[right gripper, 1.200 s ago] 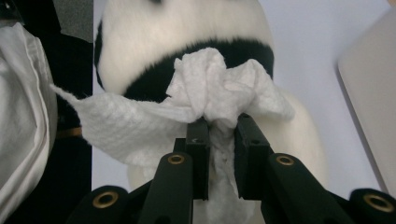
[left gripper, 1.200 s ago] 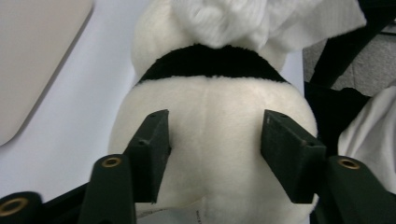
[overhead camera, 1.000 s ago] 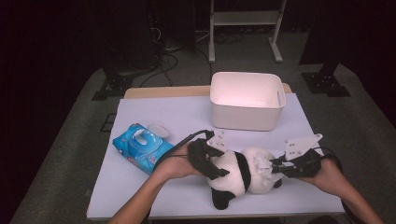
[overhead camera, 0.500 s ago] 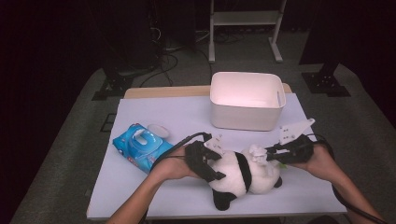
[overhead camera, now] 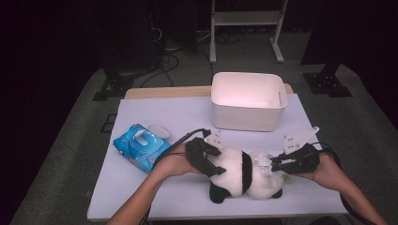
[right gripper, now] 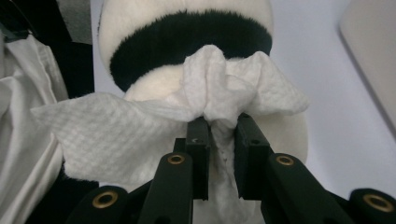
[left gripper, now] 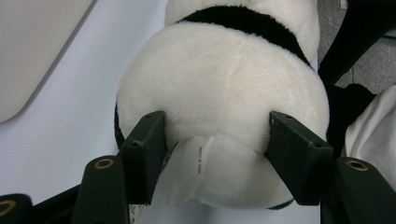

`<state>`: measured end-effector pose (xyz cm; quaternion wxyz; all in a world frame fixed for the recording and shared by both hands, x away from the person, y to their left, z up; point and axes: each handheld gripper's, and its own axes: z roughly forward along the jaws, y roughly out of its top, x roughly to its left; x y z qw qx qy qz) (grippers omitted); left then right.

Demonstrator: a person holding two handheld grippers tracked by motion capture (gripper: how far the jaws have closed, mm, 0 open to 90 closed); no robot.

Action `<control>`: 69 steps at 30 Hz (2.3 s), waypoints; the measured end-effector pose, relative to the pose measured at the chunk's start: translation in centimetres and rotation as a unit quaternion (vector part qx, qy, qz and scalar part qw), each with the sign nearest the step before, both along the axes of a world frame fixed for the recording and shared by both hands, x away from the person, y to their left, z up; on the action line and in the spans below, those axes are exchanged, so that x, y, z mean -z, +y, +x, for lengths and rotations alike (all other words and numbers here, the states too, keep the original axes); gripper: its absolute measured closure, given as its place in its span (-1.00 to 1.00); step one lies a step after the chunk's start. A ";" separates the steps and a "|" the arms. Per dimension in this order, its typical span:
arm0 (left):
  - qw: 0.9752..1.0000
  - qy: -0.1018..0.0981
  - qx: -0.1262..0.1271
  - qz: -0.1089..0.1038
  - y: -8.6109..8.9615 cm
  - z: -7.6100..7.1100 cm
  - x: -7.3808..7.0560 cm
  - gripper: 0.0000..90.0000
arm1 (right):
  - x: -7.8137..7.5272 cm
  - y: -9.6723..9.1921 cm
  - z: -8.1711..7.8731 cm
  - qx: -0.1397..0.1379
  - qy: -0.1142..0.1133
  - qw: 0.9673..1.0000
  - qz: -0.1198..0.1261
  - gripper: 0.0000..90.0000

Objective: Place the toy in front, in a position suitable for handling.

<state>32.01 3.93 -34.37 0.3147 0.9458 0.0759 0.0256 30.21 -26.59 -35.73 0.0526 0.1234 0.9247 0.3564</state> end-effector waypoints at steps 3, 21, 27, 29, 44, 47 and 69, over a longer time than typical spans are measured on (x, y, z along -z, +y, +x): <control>1.000 0.005 -0.001 -0.004 0.2 -0.1 0.2 -0.15 | -0.4 1.1 0.1 -0.016 -0.009 1.000 0.009 0.72; 1.000 -0.010 0.006 -0.008 0.4 -0.7 0.4 -0.14 | 2.6 -5.4 -2.3 0.063 0.016 0.996 0.065 0.72; 1.000 -0.006 0.006 -0.009 0.5 -0.7 0.5 -0.14 | 2.8 -5.9 -2.2 0.070 0.018 0.995 0.069 0.72; 1.000 -0.002 0.007 -0.016 0.5 -0.7 0.5 -0.13 | 2.1 -5.1 -1.9 0.059 0.011 0.996 0.065 0.72; 1.000 -0.011 0.016 -0.022 0.4 -1.4 0.7 -0.13 | -0.3 3.0 1.4 -0.029 -0.009 0.999 0.018 0.72; 1.000 -0.010 0.017 -0.023 0.4 -1.4 0.7 -0.12 | -0.4 2.0 1.3 -0.019 -0.006 1.000 0.020 0.71; 0.999 0.006 0.036 -0.009 -1.8 0.3 -1.7 -0.29 | 0.4 -0.6 0.6 0.016 -0.014 0.999 0.025 0.71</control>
